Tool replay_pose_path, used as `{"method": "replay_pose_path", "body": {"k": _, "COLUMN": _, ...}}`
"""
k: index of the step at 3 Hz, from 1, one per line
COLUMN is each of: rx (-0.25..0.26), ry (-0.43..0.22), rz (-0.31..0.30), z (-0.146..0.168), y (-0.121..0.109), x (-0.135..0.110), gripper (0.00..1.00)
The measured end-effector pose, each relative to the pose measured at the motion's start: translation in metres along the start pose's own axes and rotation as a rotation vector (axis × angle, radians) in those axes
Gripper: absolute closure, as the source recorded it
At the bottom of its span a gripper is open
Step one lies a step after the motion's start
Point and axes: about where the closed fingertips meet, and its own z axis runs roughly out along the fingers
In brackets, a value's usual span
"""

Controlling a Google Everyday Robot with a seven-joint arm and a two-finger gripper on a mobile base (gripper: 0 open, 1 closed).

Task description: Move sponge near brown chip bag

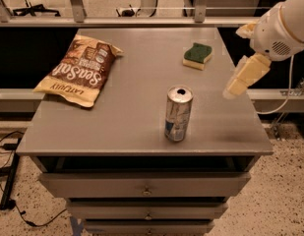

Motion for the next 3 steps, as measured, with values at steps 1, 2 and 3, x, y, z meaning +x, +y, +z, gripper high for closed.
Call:
{"method": "replay_pose_path", "body": {"k": 1, "rx": 0.025, "ry": -0.147, "rz": 0.072, "z": 0.035, "y": -0.040, "x": -0.005, "gripper": 0.00}}
{"method": "replay_pose_path", "body": {"k": 2, "rx": 0.053, "ry": -0.283, "rz": 0.202, "z": 0.073, "y": -0.081, "x": -0.005, "gripper": 0.00}}
{"method": "replay_pose_path", "body": {"k": 3, "rx": 0.072, "ry": -0.401, "rz": 0.341, "z": 0.108, "y": -0.111, "x": -0.004, "gripper": 0.00}}
